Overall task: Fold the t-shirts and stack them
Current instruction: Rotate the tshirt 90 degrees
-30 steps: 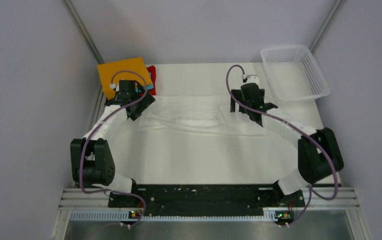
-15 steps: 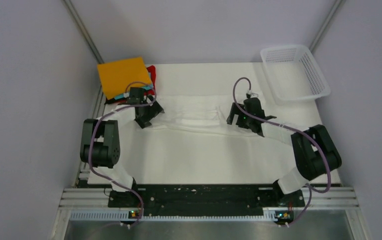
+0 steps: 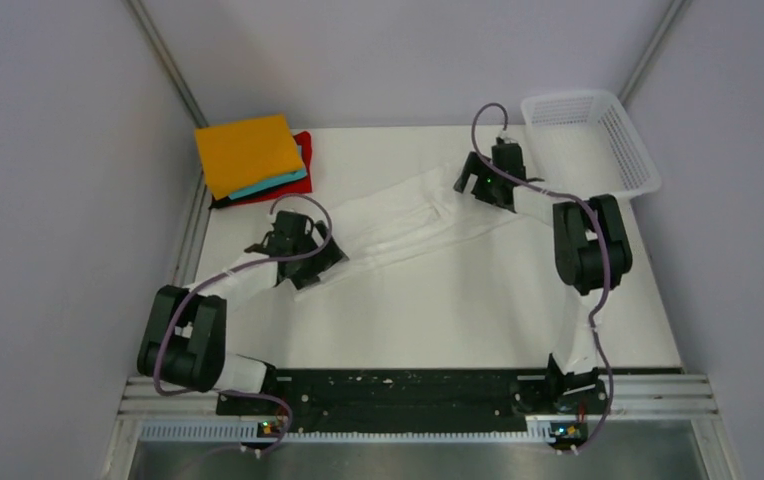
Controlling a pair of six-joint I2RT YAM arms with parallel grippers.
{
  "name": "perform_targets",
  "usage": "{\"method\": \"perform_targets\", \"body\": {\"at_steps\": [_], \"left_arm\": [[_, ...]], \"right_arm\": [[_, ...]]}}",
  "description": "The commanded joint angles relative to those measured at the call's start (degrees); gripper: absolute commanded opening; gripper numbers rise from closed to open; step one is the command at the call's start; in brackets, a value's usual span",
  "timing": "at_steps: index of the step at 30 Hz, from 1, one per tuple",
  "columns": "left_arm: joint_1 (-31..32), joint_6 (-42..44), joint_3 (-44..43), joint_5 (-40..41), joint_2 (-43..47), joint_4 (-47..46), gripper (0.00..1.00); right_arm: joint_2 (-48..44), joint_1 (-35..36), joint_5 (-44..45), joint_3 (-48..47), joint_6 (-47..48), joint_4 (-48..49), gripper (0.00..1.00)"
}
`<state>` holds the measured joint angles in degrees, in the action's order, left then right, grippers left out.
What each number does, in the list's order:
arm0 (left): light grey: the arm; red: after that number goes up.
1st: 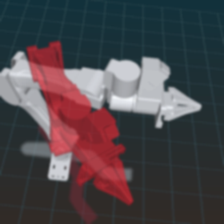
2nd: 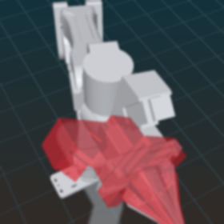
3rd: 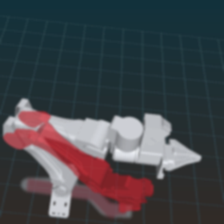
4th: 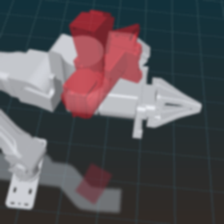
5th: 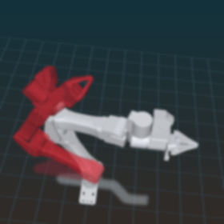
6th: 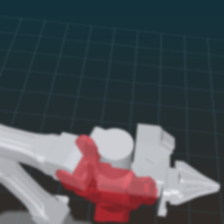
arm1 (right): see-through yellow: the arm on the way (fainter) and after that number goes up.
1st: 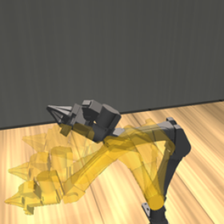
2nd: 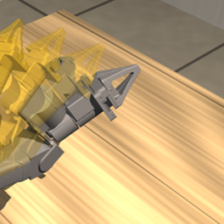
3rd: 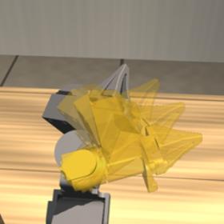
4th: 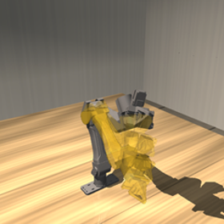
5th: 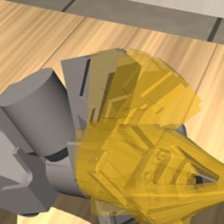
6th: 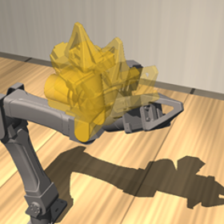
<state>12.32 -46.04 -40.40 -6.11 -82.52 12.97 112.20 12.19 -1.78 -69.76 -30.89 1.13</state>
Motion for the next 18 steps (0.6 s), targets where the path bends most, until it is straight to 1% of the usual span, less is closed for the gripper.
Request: {"method": "perform_targets", "body": {"at_steps": [1,4,7,9,11,13,15,18], "left_arm": [[9.4,-7.5,9.6,-5.6,1.0,10.4,0.99],[16.8,-14.8,14.0,-10.1,2.8,2.8,0.99],[23.5,-20.8,14.1,-9.4,1.7,-0.3,0.99],[26.7,-23.2,13.0,-8.9,0.6,-1.7,0.99],[30.8,-24.4,10.4,-7.7,-0.7,-3.6,0.99],[33.8,-23.7,6.2,-6.2,-2.6,-2.0,0.99],[35.6,-23.2,2.7,-5.7,-4.9,-2.3,0.99],[37.7,-23.2,-1.0,-7.0,-7.1,-6.4,0.99]], "right_arm": [[11.6,-0.3,-4.4,-13.5,4.8,-7.6,0.99],[19.1,-0.4,-8.5,-24.2,5.3,-10.8,0.99],[25.2,-0.1,-17.2,-31.9,3.4,-8.7,0.98],[29.8,0.9,-18.7,-37.5,3.6,-8.7,0.98],[34.5,1.9,-19.0,-46.4,4.6,-11.3,0.99],[38.6,2.7,-19.0,-54.6,4.7,-13.8,0.98],[41.5,3.2,-18.4,-59.8,4.5,-13.3,0.99],[43.2,3.6,-18.4,-64.4,4.4,-10.8,0.99]]}}
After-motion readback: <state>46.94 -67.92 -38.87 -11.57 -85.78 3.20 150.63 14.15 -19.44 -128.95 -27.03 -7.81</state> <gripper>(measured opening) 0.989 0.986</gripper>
